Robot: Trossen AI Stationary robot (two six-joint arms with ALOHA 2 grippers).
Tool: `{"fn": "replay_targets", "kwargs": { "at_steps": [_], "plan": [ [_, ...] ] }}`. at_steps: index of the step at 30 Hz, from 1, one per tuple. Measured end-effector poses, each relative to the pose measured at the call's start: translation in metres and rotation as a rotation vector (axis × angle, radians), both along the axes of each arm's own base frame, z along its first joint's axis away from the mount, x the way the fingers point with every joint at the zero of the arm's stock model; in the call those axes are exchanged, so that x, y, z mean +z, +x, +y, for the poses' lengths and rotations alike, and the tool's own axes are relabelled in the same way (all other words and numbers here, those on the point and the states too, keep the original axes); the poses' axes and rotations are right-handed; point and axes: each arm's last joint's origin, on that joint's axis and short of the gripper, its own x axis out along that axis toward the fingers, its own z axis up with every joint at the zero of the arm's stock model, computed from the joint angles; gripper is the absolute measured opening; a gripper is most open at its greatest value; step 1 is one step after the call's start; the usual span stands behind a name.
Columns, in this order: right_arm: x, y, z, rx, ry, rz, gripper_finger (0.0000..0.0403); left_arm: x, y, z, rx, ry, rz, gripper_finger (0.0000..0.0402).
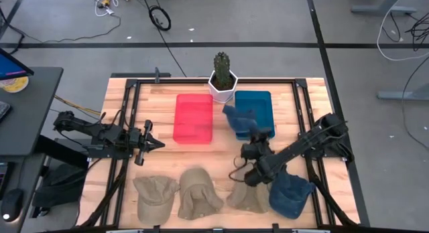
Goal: Pick & Place hat
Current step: Put the left blue cap into the blue bin
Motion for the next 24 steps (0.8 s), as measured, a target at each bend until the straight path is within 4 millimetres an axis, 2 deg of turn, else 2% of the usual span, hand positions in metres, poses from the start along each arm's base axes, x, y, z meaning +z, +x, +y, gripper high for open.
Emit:
{"fn": "replay_targets", "kwargs": {
  "at_steps": [7,14,19,24],
  "plan": [
    [-0.028,-0.012,-0.033,-0.131,-0.015,0.101,0.0001,0.0,0.0,0.0,0.0,0.0,-0.001,0.0018],
    [-0.044,-0.021,-0.06,-0.218,-0.057,0.12,0.0001,0.0,0.0,0.0,0.0,0.0,-0.001,0.0018],
    [-0.048,-0.023,-0.068,-0.247,-0.055,0.145,0.0002,0.0,0.0,0.0,0.0,0.0,-0.001,0.0018],
    [-0.05,-0.021,-0.063,-0.218,-0.048,0.134,0.0013,0.0,0.0,0.0,0.0,-0.001,-0.001,0.0018]
  ]
}}
